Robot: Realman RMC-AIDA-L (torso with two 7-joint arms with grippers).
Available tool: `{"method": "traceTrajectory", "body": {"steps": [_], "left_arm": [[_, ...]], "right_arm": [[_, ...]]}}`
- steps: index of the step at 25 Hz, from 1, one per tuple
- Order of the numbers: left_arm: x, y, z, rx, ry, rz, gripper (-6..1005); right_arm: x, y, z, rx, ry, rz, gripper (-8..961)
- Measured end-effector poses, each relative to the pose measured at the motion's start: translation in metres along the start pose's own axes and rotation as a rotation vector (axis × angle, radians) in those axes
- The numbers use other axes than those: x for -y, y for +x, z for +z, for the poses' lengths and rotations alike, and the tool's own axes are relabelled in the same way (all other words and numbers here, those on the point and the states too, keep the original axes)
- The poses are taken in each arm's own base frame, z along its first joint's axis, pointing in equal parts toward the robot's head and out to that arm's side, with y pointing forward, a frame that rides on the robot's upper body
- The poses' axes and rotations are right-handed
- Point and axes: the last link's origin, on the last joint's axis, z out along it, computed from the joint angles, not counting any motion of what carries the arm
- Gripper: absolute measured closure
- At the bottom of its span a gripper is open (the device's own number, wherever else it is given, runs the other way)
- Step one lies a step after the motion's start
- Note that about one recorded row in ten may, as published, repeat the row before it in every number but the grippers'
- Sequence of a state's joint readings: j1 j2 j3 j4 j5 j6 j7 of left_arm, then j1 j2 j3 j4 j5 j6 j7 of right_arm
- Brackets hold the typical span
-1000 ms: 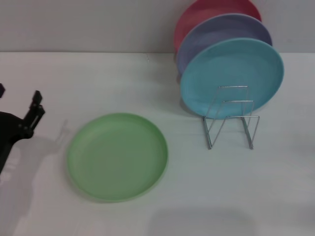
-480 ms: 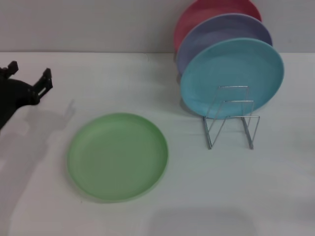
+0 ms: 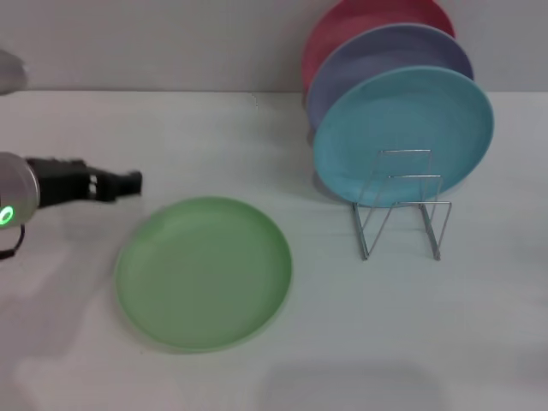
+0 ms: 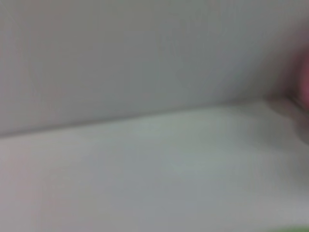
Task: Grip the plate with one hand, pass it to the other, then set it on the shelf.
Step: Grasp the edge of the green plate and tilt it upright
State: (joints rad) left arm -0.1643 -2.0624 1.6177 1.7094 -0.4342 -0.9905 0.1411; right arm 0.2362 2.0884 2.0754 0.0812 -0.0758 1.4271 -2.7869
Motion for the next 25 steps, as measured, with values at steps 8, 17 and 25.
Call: {"method": "traceTrajectory", "body": {"steps": [8,17,25], "left_arm": [[-0.009,-0.021,0.010,0.085,-0.052,0.029,217],[-0.003,-0.042,0.025,0.134,-0.040,-0.002,237],[0.003,-0.050,0.032,0.162,-0.032,-0.023,255]], "right_arm": [[0.000,0.003,-0.003,-0.019,0.000,0.004,122],[-0.001,0.004,-0.003,-0.023,-0.006,0.004,122],[-0.001,0.004,-0.003,-0.023,-0.007,0.004,121]]}}
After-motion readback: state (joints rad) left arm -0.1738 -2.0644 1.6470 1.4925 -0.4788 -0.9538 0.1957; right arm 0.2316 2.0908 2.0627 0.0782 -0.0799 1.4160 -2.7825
